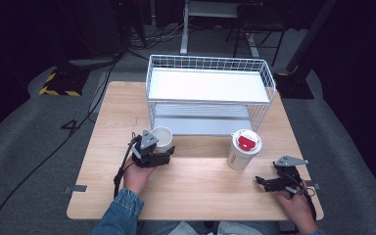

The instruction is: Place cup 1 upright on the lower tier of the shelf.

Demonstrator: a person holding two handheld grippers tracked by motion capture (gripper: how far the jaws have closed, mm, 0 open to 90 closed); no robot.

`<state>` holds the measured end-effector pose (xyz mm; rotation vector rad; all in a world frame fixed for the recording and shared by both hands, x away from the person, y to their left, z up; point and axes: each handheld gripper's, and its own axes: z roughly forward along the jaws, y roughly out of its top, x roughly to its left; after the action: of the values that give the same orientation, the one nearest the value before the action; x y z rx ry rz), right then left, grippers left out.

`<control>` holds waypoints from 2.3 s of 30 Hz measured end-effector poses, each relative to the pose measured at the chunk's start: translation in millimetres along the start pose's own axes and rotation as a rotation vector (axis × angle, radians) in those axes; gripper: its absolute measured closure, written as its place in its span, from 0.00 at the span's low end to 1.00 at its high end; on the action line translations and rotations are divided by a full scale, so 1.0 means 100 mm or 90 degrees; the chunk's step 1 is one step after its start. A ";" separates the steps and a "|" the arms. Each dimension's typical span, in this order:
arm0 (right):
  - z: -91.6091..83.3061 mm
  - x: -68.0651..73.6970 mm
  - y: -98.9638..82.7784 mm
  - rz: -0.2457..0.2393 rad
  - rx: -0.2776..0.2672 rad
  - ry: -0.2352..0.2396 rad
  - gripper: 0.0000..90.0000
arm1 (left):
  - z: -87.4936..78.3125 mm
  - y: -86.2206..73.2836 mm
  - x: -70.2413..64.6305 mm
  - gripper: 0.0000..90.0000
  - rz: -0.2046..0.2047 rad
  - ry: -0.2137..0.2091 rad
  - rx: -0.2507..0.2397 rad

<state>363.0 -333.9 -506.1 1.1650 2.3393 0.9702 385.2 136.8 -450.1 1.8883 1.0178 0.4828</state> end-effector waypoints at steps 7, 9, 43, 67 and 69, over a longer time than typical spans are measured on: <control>0.00 0.00 0.00 0.000 0.000 0.000 0.00 | 0.07 0.17 -0.07 0.25 0.015 -0.001 0.004; 0.00 0.00 0.00 0.000 0.000 0.000 0.00 | 0.10 0.22 -0.08 0.25 0.022 0.001 0.006; 0.00 0.00 0.00 -0.001 0.000 0.000 0.00 | 0.85 0.34 0.05 0.25 -0.057 0.079 -0.055; 0.00 0.01 0.00 0.004 -0.001 -0.004 0.00 | 1.16 0.27 0.31 0.25 -0.057 0.137 -0.064; 0.00 0.01 0.00 0.004 -0.001 -0.004 0.00 | 1.17 0.27 0.31 0.25 -0.057 0.138 -0.068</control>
<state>362.1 -333.5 -506.1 1.1733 2.3320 0.9685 494.5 92.8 -489.3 1.7138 1.1888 0.6873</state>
